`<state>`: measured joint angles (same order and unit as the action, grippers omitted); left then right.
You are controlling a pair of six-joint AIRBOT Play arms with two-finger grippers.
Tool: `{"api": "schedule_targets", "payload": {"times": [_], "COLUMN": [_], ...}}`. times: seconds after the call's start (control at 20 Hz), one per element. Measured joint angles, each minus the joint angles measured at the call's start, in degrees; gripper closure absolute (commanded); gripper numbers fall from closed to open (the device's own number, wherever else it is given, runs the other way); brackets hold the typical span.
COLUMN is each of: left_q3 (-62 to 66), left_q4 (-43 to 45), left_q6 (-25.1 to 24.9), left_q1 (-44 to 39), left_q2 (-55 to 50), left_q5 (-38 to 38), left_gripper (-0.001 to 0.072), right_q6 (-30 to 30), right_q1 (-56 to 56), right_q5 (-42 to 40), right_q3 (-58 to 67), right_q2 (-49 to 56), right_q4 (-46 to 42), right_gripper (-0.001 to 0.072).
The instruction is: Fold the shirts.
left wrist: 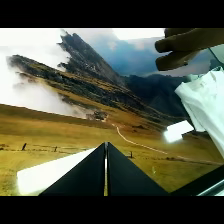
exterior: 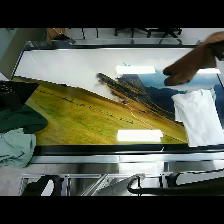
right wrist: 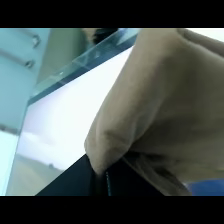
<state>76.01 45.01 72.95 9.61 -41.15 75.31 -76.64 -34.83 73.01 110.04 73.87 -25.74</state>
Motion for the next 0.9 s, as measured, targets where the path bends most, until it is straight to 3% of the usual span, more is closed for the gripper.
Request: {"api": "schedule_targets", "payload": {"times": [0.25, 0.5, 0.8, 0.85, 0.9], "left_q3": [0.00, -0.02, -0.02, -0.02, -0.02], "left_q4": [-0.04, -0.31, -1.29, -1.57, -1.60], "left_q6": [-0.02, -0.04, -0.63, -0.90, -1.07], "left_q1": [-0.02, -0.02, -0.02, -0.02, -0.02], "left_q2": [-1.86, -4.90, -6.19, -6.25, -6.29], "left_q5": [3.19, 7.41, 8.83, 8.96, 9.22], "left_gripper": [0.0691, 0.0691, 0.0691, 0.0692, 0.0691], "right_q6": [-7.69, -17.29, -22.03, -22.43, -22.67], "right_q1": [-9.40, -11.87, -12.50, -12.52, -12.52], "right_q5": [10.01, 25.24, 30.88, 31.12, 31.50], "right_q3": [0.37, -0.31, -10.05, -12.90, -15.78], "right_q2": [-3.91, -6.69, -12.13, -13.00, -13.81], "right_q4": [-13.35, -35.63, -53.27, -55.23, -57.05], "right_gripper": [0.0691, 0.0690, 0.0671, 0.0523, 0.0280]}}
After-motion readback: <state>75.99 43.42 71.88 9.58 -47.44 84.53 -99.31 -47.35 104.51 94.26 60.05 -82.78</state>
